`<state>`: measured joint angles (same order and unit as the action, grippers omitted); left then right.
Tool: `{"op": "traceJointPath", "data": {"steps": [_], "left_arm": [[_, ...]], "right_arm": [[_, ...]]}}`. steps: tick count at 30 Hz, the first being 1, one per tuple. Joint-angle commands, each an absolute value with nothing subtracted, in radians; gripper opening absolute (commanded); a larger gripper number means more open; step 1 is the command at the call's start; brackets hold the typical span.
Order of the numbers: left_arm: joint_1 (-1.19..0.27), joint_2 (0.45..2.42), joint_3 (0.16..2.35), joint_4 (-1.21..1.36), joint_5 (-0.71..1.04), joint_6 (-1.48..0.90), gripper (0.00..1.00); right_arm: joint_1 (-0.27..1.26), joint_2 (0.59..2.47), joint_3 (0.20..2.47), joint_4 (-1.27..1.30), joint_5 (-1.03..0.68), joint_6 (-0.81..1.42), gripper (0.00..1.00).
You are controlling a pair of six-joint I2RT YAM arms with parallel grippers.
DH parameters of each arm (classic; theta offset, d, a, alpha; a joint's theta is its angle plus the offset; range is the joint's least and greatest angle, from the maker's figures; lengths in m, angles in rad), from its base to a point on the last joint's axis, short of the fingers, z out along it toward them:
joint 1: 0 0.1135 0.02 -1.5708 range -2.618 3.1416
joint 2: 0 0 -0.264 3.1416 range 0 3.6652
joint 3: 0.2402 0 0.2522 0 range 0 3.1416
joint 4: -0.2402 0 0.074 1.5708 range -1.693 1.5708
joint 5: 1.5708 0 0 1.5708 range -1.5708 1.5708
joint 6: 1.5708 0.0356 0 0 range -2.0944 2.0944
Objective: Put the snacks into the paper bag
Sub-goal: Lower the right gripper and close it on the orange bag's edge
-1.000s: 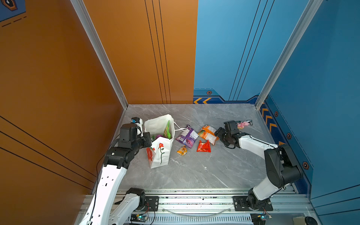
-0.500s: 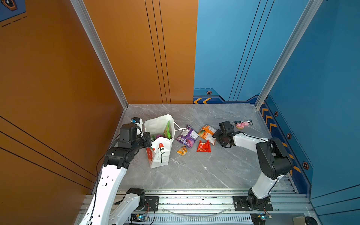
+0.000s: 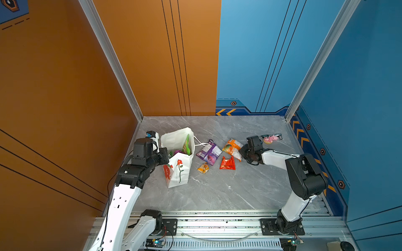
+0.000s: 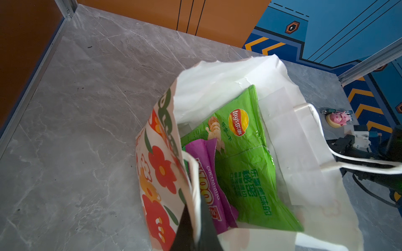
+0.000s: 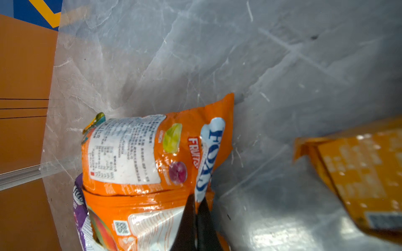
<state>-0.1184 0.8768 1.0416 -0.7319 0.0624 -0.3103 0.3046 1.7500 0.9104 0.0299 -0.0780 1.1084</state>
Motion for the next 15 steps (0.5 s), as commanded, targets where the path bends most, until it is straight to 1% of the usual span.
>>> {"op": "traceJointPath", "data": {"steps": [1, 9, 13, 15], "left_arm": [[-0.109, 0.863, 1.037, -0.676, 0.07, -0.298, 0.0], [-0.106, 0.869, 1.037, -0.673, 0.088, -0.301, 0.0], [-0.106, 0.87, 1.037, -0.673, 0.095, -0.301, 0.0], [-0.106, 0.868, 1.037, -0.671, 0.095, -0.301, 0.0]], "right_arm": [[0.296, 1.692, 0.861, -0.022, -0.048, 1.109, 0.0], [0.303, 1.527, 0.766, -0.064, 0.009, 1.077, 0.0], [0.301, 1.416, 0.714, -0.167, 0.048, 1.034, 0.0], [0.304, 1.348, 0.669, -0.172, 0.05, 1.005, 0.0]]}}
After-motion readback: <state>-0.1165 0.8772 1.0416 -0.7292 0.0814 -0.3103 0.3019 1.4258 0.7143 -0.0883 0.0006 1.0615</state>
